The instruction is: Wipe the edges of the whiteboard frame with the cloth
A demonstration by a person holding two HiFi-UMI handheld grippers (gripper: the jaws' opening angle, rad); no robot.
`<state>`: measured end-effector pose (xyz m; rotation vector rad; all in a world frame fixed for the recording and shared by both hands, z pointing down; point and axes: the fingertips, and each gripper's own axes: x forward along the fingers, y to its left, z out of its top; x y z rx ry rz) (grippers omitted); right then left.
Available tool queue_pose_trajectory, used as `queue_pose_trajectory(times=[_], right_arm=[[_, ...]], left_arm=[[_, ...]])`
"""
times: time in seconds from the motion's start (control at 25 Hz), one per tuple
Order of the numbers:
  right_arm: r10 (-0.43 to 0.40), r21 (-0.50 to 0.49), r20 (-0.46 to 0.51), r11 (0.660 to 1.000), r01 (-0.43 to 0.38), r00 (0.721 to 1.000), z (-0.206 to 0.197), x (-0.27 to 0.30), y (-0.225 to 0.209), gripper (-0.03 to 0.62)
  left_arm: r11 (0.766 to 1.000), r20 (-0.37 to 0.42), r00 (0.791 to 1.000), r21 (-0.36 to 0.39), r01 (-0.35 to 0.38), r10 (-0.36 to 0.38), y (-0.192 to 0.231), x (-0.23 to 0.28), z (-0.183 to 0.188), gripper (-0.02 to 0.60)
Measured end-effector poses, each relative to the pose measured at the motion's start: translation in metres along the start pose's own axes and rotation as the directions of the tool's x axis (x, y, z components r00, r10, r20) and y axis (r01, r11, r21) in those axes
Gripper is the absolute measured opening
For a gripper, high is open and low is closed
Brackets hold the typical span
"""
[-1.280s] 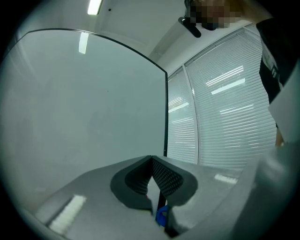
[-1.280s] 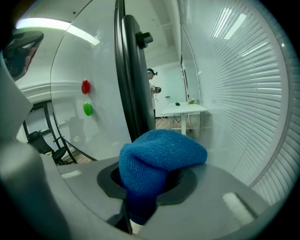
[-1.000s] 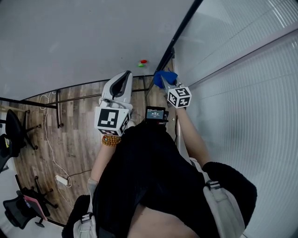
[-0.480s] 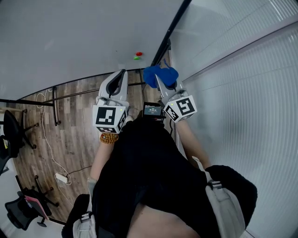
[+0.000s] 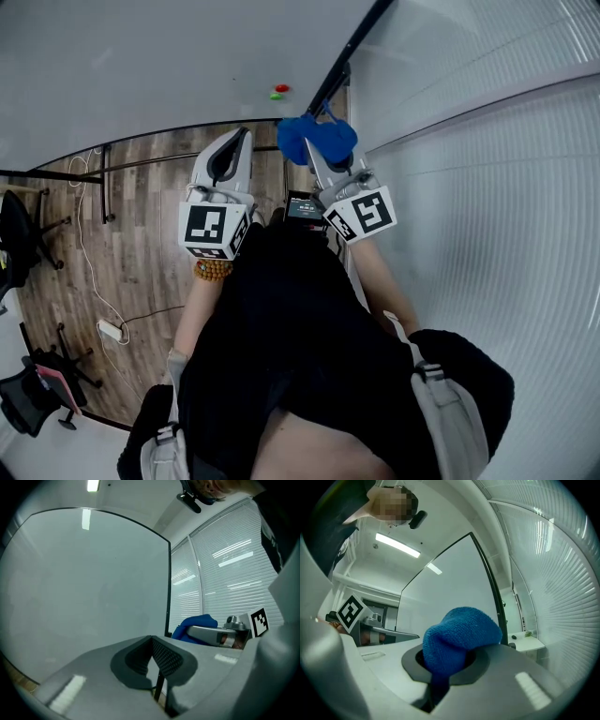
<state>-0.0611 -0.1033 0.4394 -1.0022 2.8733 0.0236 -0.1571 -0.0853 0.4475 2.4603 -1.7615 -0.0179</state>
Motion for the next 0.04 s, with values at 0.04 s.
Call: queue_pose_trajectory(times=[0.04], right_arm=[[0.006,-0.001,0.003,1.0,-0.006,1.0,0.0014,0.0003,0.0005,0.037]], left_arm=[[1.0,-0.002,1.0,-0.004,-0.005,0.005,0.0005,0.0007,-0.0011,0.002]])
